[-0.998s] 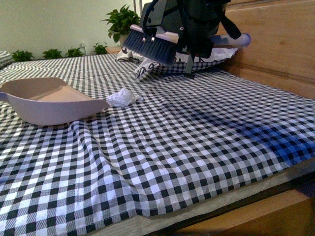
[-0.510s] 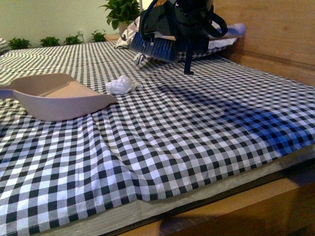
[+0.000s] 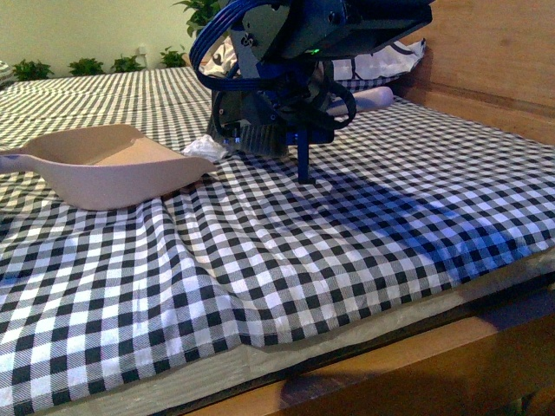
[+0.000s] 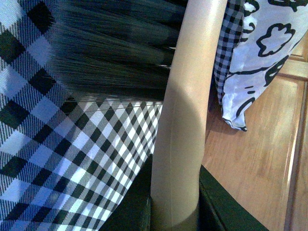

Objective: Clean up trash

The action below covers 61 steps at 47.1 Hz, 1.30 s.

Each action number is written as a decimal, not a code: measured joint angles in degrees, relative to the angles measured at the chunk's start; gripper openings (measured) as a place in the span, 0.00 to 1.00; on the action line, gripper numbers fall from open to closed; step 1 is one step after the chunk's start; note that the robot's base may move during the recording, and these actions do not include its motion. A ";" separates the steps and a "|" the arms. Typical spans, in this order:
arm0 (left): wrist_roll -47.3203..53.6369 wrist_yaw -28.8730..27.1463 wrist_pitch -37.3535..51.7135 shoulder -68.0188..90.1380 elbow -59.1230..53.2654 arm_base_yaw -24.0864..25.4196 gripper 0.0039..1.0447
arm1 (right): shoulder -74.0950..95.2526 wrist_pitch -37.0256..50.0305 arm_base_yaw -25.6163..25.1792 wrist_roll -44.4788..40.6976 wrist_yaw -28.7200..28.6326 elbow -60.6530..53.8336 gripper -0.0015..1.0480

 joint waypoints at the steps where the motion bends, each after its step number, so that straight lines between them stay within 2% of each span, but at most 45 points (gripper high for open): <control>1: 0.07 0.00 -0.26 0.00 0.04 0.00 0.24 | 0.11 0.20 0.07 -0.07 0.15 0.00 0.16; 9: 0.50 0.37 -2.89 0.00 0.59 0.00 0.24 | 0.57 1.53 -0.15 -0.26 1.14 0.00 0.16; 19: 1.01 0.31 -3.74 0.00 0.94 0.02 0.24 | 0.72 8.57 -1.62 -2.78 2.43 -0.07 0.16; 38: 2.29 -1.38 -6.64 0.13 2.16 -0.04 0.24 | 0.72 8.35 -2.12 -4.59 4.44 -3.80 0.16; 51: 3.21 -3.67 -7.93 0.87 3.21 -0.11 0.24 | 0.72 8.31 0.37 -3.50 1.40 -4.37 0.16; 61: 3.65 -4.76 -9.07 1.51 4.09 -0.11 0.24 | 0.74 5.29 3.37 0.35 -3.56 -3.32 0.16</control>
